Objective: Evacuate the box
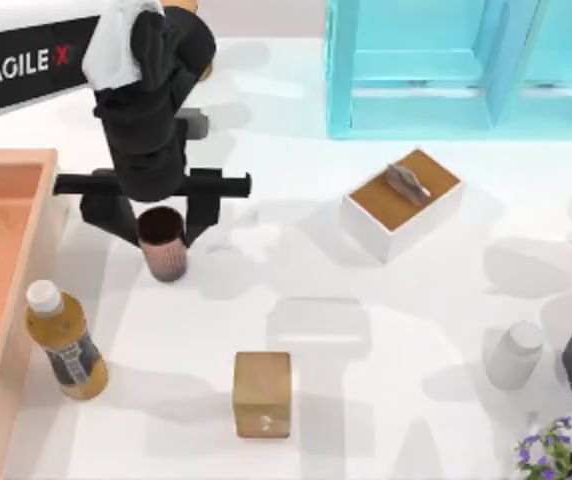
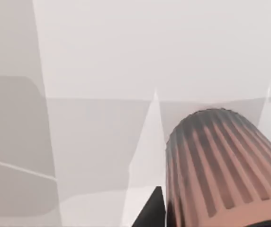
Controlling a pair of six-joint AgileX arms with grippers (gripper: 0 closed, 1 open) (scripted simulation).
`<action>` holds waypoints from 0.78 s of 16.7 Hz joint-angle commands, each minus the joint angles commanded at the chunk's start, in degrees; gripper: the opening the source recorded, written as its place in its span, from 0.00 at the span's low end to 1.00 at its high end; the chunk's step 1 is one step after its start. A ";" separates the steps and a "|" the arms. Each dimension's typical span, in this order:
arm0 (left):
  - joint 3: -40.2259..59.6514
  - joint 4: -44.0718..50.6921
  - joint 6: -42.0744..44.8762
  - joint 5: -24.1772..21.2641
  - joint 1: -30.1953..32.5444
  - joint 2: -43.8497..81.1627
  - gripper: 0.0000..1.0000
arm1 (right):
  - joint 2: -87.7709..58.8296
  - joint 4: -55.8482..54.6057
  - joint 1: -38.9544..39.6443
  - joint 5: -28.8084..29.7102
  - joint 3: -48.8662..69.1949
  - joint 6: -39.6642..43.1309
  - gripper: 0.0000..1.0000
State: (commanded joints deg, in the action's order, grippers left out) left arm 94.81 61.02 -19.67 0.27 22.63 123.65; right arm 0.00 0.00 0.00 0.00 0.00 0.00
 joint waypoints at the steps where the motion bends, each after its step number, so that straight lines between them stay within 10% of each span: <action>1: 0.00 0.00 0.00 0.00 0.00 0.00 0.15 | 0.00 0.00 0.00 0.00 0.00 0.00 1.00; 13: 0.00 0.00 0.00 0.00 0.00 0.00 1.00 | 0.00 0.00 0.00 0.00 0.00 0.00 1.00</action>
State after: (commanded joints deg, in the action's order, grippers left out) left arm 94.81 61.02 -19.67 0.27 22.63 123.65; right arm 0.00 0.00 0.00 0.00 0.00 0.00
